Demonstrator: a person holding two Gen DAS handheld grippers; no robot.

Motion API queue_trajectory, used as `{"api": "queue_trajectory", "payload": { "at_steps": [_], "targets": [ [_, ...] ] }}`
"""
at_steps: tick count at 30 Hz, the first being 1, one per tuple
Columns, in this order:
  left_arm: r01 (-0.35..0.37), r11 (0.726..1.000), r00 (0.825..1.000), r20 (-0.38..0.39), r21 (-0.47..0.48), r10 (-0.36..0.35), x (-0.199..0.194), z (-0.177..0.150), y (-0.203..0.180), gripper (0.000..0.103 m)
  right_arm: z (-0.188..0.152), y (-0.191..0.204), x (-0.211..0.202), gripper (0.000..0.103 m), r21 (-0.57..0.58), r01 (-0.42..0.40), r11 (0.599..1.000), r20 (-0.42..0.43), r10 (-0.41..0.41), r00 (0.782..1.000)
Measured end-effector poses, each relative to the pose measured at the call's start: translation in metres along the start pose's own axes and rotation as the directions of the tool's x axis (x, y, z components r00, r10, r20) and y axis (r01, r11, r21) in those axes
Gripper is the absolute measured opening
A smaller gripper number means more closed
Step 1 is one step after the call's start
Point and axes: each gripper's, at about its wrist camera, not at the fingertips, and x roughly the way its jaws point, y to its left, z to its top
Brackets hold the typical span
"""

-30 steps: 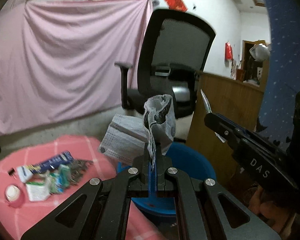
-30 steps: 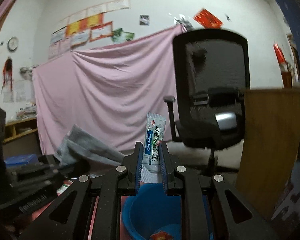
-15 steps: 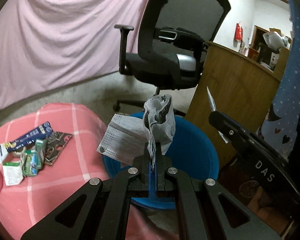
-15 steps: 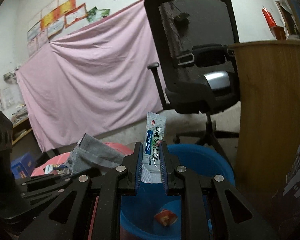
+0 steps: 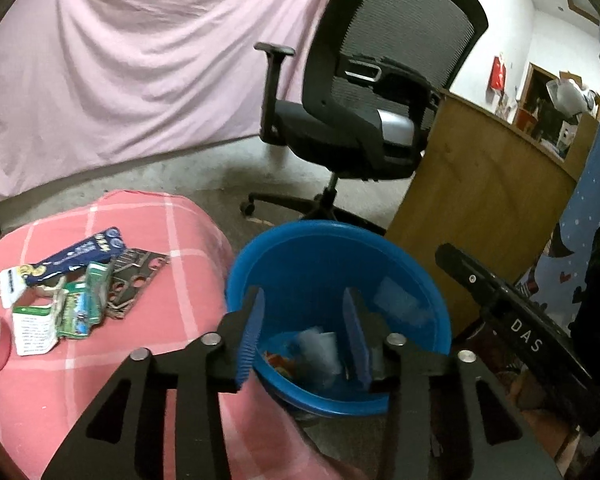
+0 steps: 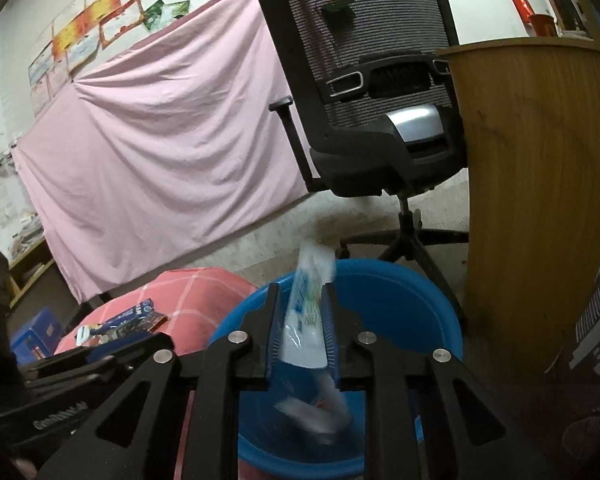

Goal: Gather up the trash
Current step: 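Open both tools to drop the mask and tube into the bucket, then move both tools back over the table toward the remaining trash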

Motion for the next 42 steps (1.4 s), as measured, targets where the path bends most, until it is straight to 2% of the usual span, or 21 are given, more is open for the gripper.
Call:
{"api": "queue_trajectory", "payload": {
  "at_steps": [3,6,8,9,10,13,15,16,18,22,26,30,33,36,39,42],
  "targets": [
    [-0.031,1.000,0.998,0.055,-0.007,0.031,-0.012,-0.001,0.006,0.052,0.000,0.001,-0.002,0.029,-0.005,0.008,1.000,0.004,-0.008,1.000],
    [-0.056,0.998,0.993,0.108,-0.020,0.058,-0.026,-0.002,0.011,0.058,0.002,0.004,-0.004,0.032,-0.014,0.013,1.000,0.018,-0.013,1.000],
    [-0.074,0.997,0.988,0.133,-0.027,0.077,-0.034,-0.001,0.016,0.066,0.003,0.007,-0.008,0.036,-0.021,0.013,1.000,0.039,-0.012,0.999],
    [-0.082,0.996,0.986,0.145,-0.031,0.085,-0.038,0.000,0.017,0.075,0.004,0.009,-0.011,0.039,-0.026,0.012,1.000,0.052,-0.010,0.999],
    [-0.090,0.995,0.982,0.162,-0.037,0.095,-0.042,0.000,0.020,0.082,0.006,0.012,-0.014,0.040,-0.032,0.012,0.999,0.068,-0.009,0.998],
    [-0.114,0.991,0.964,0.234,-0.065,0.126,-0.060,0.001,0.029,0.089,0.012,0.020,-0.026,0.050,-0.043,0.002,0.999,0.130,0.004,0.991],
    [-0.145,0.986,0.948,0.275,-0.083,0.163,-0.072,0.002,0.034,0.102,0.016,0.027,-0.034,0.057,-0.049,-0.005,0.999,0.170,0.013,0.985],
    [-0.166,0.981,0.932,0.309,-0.097,0.188,-0.080,0.001,0.037,0.102,0.017,0.031,-0.037,0.062,-0.052,-0.008,0.999,0.193,0.018,0.981],
    [-0.190,0.975,0.908,0.356,-0.114,0.218,-0.094,-0.001,0.042,0.102,0.020,0.037,-0.043,0.087,-0.053,-0.013,0.999,0.228,0.025,0.973],
    [-0.226,0.966,0.878,0.405,-0.123,0.256,-0.116,-0.003,0.054,0.102,0.022,0.049,-0.049,0.102,-0.057,-0.026,0.998,0.282,0.041,0.959],
    [-0.250,0.959,0.855,0.435,-0.134,0.283,-0.132,-0.008,0.063,0.102,0.025,0.063,-0.054,0.103,-0.088,-0.051,0.995,0.327,0.078,0.942],
    [-0.274,0.951,0.833,0.458,-0.144,0.310,-0.146,-0.013,0.075,0.102,0.024,0.080,-0.061,0.103,-0.136,-0.066,0.988,0.386,0.114,0.915],
    [-0.288,0.946,0.823,0.465,-0.152,0.325,-0.154,-0.016,0.086,0.102,0.021,0.095,-0.065,0.103,-0.180,-0.070,0.981,0.413,0.140,0.900],
    [-0.296,0.942,0.818,0.467,-0.157,0.335,-0.166,-0.022,0.102,0.102,0.016,0.113,-0.066,0.103,-0.225,-0.031,0.974,0.434,0.129,0.892],
    [-0.320,0.933,0.807,0.468,-0.167,0.361,-0.176,-0.028,0.118,0.102,0.011,0.133,-0.065,0.103,-0.274,0.010,0.962,0.463,0.123,0.878],
    [-0.345,0.920,0.791,0.471,-0.185,0.391,-0.187,-0.036,0.135,0.102,0.006,0.151,-0.062,0.103,-0.309,0.011,0.951,0.473,0.144,0.869]
  ]
}}
